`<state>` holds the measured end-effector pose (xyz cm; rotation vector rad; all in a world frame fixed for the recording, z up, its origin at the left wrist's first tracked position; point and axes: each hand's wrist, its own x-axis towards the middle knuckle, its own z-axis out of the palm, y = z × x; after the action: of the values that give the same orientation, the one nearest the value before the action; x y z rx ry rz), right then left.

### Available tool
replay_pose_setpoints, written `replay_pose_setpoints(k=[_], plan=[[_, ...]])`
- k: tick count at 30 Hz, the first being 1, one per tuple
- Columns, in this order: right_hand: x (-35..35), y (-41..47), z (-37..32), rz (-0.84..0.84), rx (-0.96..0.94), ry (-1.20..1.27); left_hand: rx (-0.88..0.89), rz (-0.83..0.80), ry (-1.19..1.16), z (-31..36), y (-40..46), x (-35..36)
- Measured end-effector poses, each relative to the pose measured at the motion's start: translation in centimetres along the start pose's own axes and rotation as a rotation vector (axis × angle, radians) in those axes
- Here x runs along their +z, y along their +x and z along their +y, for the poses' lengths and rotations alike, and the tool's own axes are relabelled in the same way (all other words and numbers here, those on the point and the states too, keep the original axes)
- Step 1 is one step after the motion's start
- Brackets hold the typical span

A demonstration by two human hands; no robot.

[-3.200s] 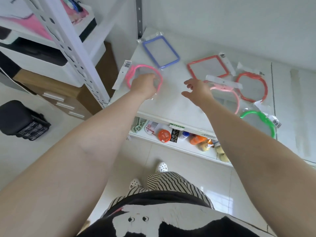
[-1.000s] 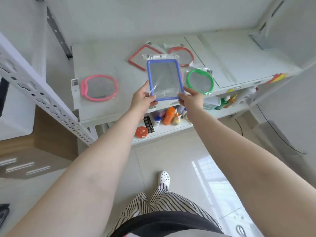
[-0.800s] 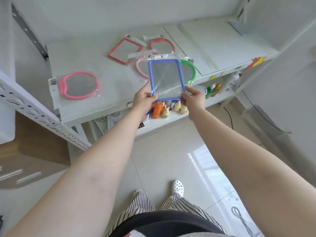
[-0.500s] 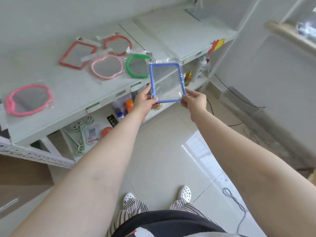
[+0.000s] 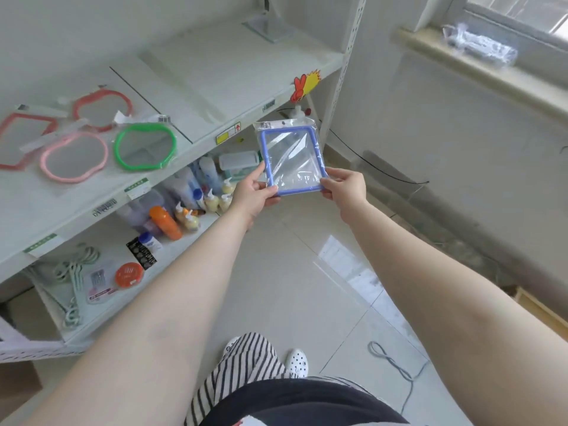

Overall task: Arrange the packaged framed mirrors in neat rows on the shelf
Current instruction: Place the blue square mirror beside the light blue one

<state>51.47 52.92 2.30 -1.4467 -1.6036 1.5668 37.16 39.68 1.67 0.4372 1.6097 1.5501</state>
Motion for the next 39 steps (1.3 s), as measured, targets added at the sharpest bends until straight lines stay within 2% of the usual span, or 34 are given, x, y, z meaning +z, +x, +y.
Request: replay_pose_setpoints(k=[7, 23, 31, 39], plan=[[-1.4, 7.0, -1.9, 0.024, -0.001, 0.033, -0.009, -0.033, 0.037, 3.1, 5.8, 3.4], [-1.4, 26.2, -9.9, 0.100, 0.011, 0.035, 0.003, -0.081, 0.132, 9.1, 27.2, 8.2], [-1.5, 36.5, -13.8, -0.013, -0.046, -0.014, 0.040, 0.038, 0.102, 11.5, 35.3, 11.0], [-1.4, 46.8, -18.7, -0.185, -0.101, -0.162, 0.045, 0.249, -0.076, 12.5, 41.3, 14.8]])
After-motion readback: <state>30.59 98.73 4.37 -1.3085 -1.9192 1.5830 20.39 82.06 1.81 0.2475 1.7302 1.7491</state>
